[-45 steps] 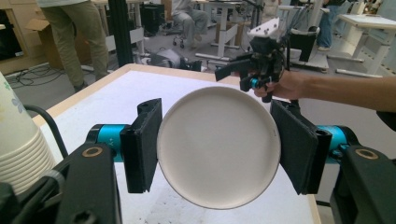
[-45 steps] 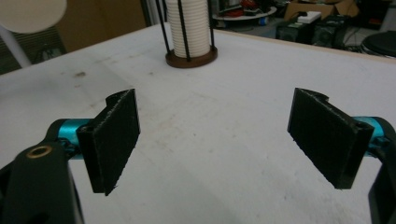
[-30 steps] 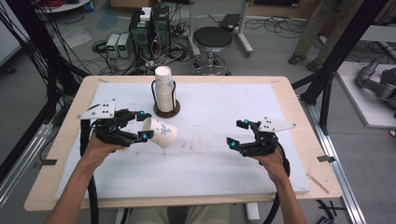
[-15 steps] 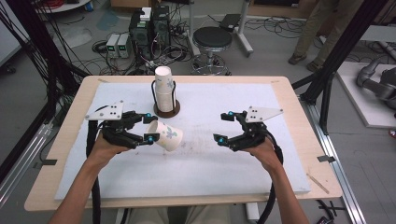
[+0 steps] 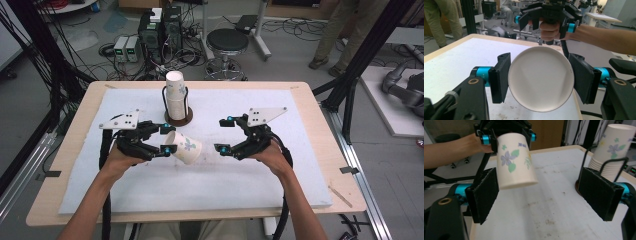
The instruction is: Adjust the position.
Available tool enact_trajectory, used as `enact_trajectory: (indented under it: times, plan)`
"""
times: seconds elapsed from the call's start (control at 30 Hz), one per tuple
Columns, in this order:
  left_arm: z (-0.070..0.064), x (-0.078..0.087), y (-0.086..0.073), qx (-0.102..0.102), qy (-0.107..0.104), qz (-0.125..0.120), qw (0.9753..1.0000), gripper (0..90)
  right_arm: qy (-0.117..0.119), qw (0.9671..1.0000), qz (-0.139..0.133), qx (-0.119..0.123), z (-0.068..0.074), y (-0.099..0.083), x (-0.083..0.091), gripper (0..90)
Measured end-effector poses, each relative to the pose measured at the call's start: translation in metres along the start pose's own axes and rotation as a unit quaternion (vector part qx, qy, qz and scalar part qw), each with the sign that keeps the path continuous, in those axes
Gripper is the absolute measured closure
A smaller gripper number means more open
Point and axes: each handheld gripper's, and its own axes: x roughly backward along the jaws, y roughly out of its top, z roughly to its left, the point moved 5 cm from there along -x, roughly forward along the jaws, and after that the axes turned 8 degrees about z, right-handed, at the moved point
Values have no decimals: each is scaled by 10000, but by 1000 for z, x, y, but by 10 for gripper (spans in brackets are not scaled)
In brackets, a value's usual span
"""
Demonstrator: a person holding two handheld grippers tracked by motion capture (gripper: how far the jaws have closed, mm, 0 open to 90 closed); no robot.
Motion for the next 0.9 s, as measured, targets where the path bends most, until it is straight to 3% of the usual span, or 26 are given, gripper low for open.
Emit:
enact_trajectory:
  times: [0.37, 0.9]
  plan:
    - [-5, -14, 2, -29, -161, 20, 9999, 368, 474, 9987, 66, 184, 11, 12, -25, 172]
    - [-13, -24, 9, -128, -307, -23, 9994, 368, 748, 9968, 122, 241, 20, 18, -48, 172]
